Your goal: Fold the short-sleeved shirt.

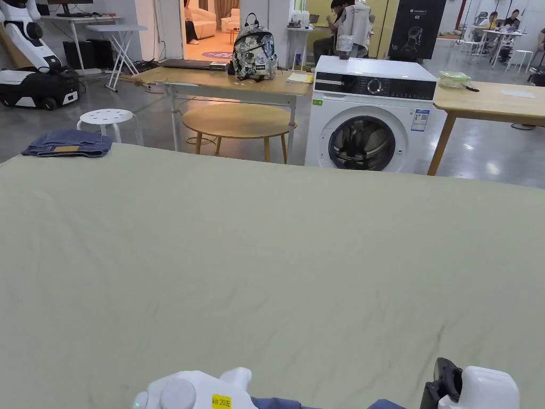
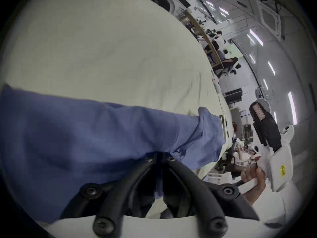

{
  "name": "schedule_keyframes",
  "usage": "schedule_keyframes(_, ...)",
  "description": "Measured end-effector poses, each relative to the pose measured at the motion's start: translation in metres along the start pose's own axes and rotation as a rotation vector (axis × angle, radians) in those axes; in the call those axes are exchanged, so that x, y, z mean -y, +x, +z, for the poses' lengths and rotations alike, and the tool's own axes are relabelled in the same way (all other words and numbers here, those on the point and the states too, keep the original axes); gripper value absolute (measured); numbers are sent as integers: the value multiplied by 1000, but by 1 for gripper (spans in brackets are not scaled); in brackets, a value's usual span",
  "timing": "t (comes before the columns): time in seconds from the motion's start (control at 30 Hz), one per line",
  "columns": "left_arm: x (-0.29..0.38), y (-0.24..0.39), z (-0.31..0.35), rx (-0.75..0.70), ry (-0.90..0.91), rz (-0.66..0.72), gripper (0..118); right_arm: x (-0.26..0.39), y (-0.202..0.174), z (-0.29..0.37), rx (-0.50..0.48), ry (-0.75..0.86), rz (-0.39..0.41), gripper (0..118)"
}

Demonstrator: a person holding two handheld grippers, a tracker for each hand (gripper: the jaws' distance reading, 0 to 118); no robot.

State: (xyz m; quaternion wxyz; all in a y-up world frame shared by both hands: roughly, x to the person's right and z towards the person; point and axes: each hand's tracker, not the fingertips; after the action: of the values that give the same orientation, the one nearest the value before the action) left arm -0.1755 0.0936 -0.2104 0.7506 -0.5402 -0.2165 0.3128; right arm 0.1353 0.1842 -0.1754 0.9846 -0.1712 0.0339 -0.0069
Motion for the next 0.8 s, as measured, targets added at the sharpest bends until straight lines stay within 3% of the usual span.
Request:
schedule_keyframes(0.33, 1, -11, -25, 75, -33, 39, 1, 0, 4, 1, 8, -6, -2, 0)
schedule_keyframes(0.5, -6, -9, 19, 6, 21, -46, 1, -4, 6, 2, 10, 5, 8, 0)
schedule_keyframes(0.57, -1, 1, 61, 45, 75, -43, 2, -6, 6, 3, 7, 11, 10, 0)
schedule_keyframes(0.6, -2, -2, 76, 62, 116, -28, 5, -7, 6, 3, 7, 14, 12, 0)
schedule_keyframes(0.8, -6, -41, 149, -29, 230, -21, 59, -12, 1, -1, -7, 24, 12, 0)
